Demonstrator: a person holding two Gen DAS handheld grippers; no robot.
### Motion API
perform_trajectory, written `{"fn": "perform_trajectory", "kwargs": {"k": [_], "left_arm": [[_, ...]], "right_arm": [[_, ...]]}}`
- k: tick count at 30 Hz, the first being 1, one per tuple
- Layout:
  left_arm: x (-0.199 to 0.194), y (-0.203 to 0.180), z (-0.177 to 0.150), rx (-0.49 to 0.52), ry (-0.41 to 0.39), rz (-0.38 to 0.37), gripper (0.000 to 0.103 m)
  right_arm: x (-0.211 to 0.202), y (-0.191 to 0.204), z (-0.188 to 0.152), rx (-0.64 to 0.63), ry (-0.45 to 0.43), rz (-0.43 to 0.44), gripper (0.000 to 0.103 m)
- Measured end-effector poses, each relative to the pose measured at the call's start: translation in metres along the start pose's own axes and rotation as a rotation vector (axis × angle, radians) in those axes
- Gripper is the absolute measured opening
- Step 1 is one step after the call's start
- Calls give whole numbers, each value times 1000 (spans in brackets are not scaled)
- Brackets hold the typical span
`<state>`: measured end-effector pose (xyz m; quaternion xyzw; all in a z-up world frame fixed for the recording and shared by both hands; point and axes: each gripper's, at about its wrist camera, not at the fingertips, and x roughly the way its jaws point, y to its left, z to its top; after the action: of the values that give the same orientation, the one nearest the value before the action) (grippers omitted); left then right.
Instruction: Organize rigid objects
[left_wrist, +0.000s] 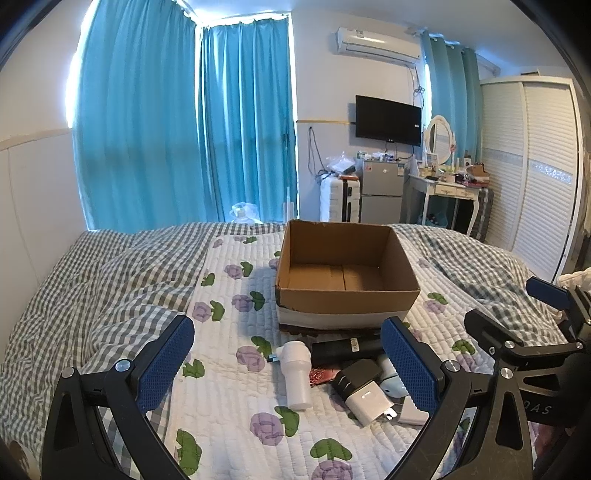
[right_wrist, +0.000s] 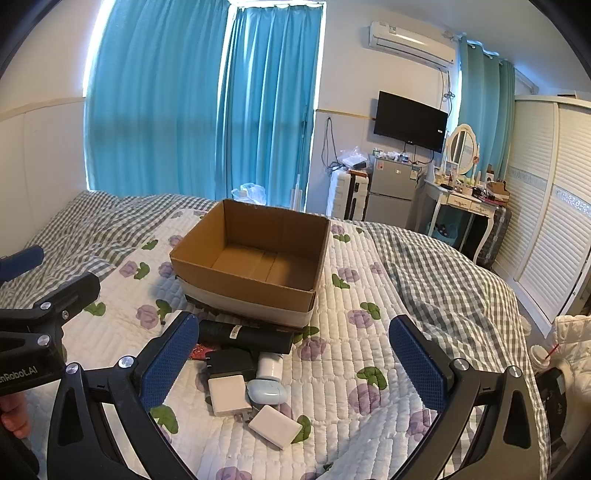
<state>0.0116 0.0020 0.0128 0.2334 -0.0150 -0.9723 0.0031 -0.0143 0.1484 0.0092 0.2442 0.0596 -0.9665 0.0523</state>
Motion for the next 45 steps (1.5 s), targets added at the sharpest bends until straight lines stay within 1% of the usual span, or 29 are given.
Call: {"fn": "perform_trajectory", "kwargs": {"k": [2,4,5,7,10,12,14,16,18,20,21,22,25,27,29,31,32,33,36,37,40,42,43,44,45], "left_arm": [[-2,-1,1,-2,2,-3,103],[2,-2,0,2,24,-1,103],[5,-3,-2,2,36,5,103],[17,-4,-11,3,87,25,103],[45,-3,-33,1,204,45,103],[62,-1,-48,2,270,59,103],[73,1,-60,5,310,74,103],[81,2,-71,6,352,87,103],[88,3,-77,6,379,94,103],[92,3,-81,13,394,100,103],[95,2,-83,20,406,104,103],[97,1,-85,25,416,106,103],[105,-2,-88,36,443,109,103],[108,-4,-88,39,450,107,103],[108,-5,-86,39,454,107,103],[110,-4,-83,38,453,107,103],[110,-4,-82,39,455,108,103],[110,-4,-80,39,454,109,103],[109,-4,-74,41,444,111,103],[110,-3,-71,42,439,108,103],[111,-1,-62,33,430,103,103],[115,1,-53,22,418,104,103],[117,2,-49,18,414,105,103],[120,3,-45,14,409,107,103],[125,4,-39,10,404,110,103]], "right_arm": [[-2,0,1,-4,-1,3,103],[-3,1,1,-13,8,2,103],[-1,1,1,-20,19,3,103],[8,2,-1,-46,68,13,103],[34,1,-15,-105,173,37,103],[58,-1,-28,-144,268,55,103],[80,-2,-45,-177,352,65,103],[100,-1,-62,-191,439,99,101],[118,4,-77,-208,511,127,93],[133,12,-90,-235,567,141,91],[138,15,-95,-245,588,154,85],[143,18,-100,-257,609,170,82],[151,25,-111,-294,660,212,80],[158,27,-116,-302,694,243,74],[163,28,-119,-304,705,261,72],[165,27,-120,-299,703,272,65],[163,26,-121,-299,695,269,53],[159,25,-121,-303,682,260,50],[140,30,-121,-352,621,214,45],[134,30,-119,-352,599,212,45],[112,21,-107,-304,531,214,43],[103,14,-95,-283,502,210,43],[103,12,-84,-276,493,203,43],[111,14,-62,-274,488,194,43],[112,11,-54,-258,478,185,43]]}}
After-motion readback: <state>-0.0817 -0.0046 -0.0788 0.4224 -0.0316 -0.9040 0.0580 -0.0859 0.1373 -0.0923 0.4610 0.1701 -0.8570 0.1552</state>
